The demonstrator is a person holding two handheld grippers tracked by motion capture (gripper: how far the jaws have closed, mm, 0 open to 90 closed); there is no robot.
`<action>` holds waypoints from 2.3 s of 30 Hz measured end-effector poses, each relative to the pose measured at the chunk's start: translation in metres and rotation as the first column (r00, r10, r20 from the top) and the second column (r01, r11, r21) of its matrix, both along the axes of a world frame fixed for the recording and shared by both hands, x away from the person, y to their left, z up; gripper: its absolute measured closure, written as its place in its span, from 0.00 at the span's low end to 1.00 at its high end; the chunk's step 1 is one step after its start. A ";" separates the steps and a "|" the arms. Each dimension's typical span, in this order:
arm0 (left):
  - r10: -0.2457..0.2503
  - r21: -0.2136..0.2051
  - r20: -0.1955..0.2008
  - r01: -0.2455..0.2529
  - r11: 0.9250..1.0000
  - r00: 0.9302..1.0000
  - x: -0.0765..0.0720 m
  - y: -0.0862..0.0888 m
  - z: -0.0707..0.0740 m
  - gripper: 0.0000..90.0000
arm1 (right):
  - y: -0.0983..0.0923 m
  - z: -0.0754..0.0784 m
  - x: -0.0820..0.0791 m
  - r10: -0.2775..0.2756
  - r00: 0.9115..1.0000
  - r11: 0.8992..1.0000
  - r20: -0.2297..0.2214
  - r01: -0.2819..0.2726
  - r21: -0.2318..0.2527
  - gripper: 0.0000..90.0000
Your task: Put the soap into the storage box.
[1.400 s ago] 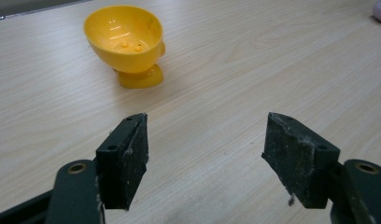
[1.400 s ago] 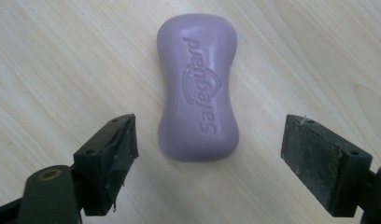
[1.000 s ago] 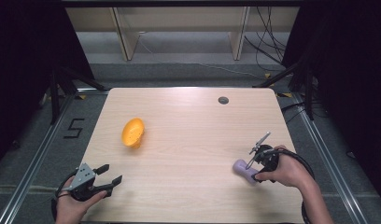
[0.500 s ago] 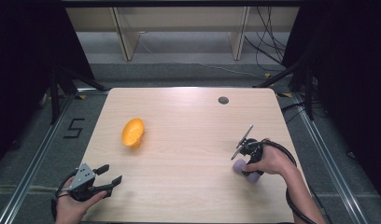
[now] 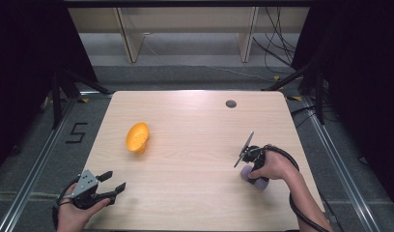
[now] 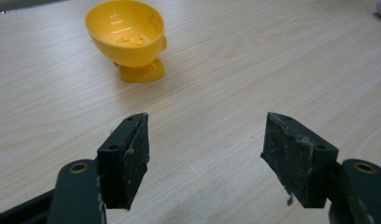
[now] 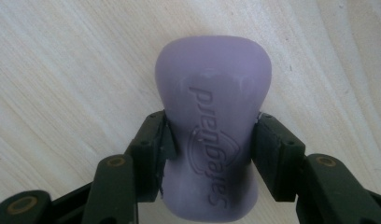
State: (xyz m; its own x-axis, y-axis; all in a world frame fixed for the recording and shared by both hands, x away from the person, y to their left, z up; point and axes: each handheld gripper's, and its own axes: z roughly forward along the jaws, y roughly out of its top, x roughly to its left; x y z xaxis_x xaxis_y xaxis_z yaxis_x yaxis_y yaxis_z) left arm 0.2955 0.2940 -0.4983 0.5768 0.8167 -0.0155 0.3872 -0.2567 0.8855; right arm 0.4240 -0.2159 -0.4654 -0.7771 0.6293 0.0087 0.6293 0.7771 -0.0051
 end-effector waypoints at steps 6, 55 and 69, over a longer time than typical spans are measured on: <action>0.004 -0.001 -0.002 -0.004 1.000 1.000 0.000 0.000 0.000 0.34 | -0.002 0.002 -0.001 0.032 0.999 0.999 0.013 -0.032 0.033 0.55; -0.517 0.045 0.123 0.515 0.856 0.847 0.029 -0.126 0.035 0.29 | 0.117 0.053 -0.013 0.658 0.735 0.735 0.165 -0.674 0.073 0.56; -0.562 0.022 0.112 0.563 0.826 0.819 0.047 -0.142 0.035 0.30 | 0.150 0.058 -0.015 0.698 0.696 0.691 0.169 -0.717 0.097 0.55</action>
State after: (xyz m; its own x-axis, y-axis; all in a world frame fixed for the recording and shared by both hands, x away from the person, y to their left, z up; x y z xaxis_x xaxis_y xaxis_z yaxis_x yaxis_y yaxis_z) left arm 0.3427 0.1519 -0.4630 0.9345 0.3495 0.0671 0.0800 -0.3900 0.9174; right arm 0.4093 -0.0662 -0.4071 -0.9921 -0.1097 -0.0615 -0.1190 0.9771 0.1763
